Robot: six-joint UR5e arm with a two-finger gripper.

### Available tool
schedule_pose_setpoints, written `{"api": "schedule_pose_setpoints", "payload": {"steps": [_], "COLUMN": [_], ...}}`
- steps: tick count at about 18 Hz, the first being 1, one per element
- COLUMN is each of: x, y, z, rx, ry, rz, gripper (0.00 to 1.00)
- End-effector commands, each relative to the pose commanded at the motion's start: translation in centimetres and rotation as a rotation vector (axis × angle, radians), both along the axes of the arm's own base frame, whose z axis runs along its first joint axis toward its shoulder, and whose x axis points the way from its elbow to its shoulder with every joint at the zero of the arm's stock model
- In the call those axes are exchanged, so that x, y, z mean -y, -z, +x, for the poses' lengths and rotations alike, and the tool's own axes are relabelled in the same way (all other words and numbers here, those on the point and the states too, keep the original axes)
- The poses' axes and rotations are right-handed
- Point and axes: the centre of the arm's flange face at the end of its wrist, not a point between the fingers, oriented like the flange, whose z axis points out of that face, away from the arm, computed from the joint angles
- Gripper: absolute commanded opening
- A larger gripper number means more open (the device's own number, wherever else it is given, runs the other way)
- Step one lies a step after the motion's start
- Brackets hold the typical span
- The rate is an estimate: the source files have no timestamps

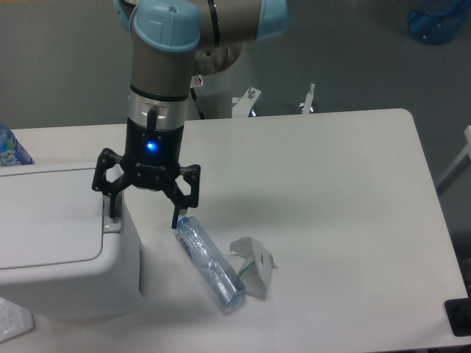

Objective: Open the trash can
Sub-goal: 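Press the gripper finger down on the lid edge to pop it open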

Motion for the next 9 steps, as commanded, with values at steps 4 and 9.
{"api": "schedule_pose_setpoints", "payload": {"steps": [4, 9], "x": [-0.04, -0.04], "y": [0.09, -0.56], "z": [-0.03, -0.03], "rx": [0.001, -0.007], "ry": [0.0, 0.0], "rz": [-0.001, 0.008], "gripper": [1.0, 1.0]}}
